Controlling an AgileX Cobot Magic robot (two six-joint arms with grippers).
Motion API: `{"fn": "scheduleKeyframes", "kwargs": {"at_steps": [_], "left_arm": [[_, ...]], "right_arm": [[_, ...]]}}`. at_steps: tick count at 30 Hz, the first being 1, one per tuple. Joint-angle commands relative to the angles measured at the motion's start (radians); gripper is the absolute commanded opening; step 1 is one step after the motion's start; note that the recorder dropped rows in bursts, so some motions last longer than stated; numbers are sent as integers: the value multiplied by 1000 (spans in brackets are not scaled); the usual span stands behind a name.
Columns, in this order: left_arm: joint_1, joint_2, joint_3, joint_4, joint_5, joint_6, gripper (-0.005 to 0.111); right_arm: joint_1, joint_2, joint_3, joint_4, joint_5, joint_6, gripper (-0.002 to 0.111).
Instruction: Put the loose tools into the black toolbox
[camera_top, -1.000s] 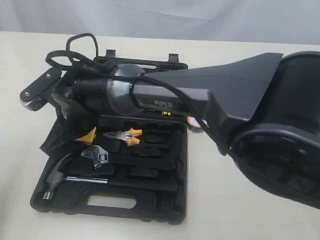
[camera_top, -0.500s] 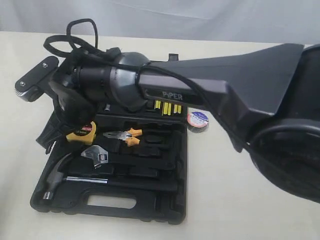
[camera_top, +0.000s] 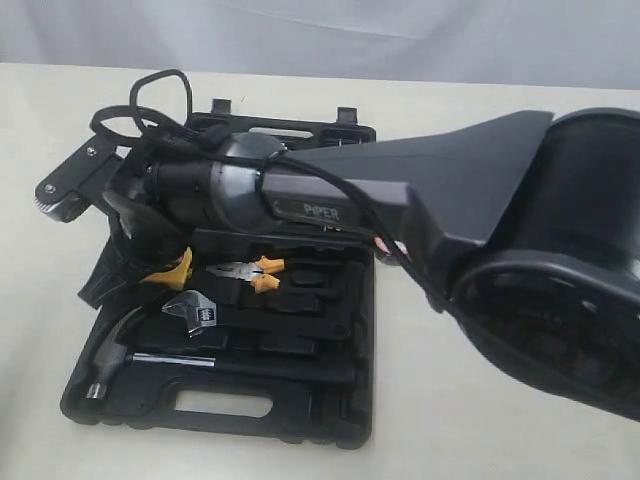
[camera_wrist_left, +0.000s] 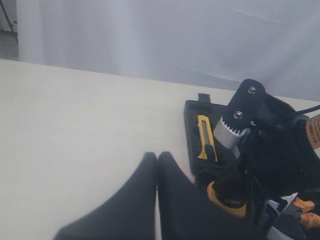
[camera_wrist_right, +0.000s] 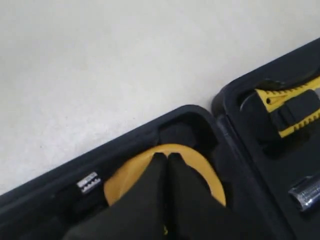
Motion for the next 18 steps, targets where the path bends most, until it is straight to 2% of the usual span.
{"fn": "scheduleKeyframes", "kwargs": {"at_steps": [1, 5, 12, 18], "left_arm": [[-6, 4, -5, -8, 3, 0, 0], [-6, 4, -5, -8, 3, 0, 0], [-6, 4, -5, -8, 3, 0, 0], [-6, 4, -5, -8, 3, 0, 0]], "right_arm": [[-5, -54, 14, 16, 112, -10, 0], [-5, -151, 14, 16, 179, -25, 0], [-5, -332, 27, -25, 417, -68, 0], [-5, -551, 200, -111, 482, -32, 0]]}}
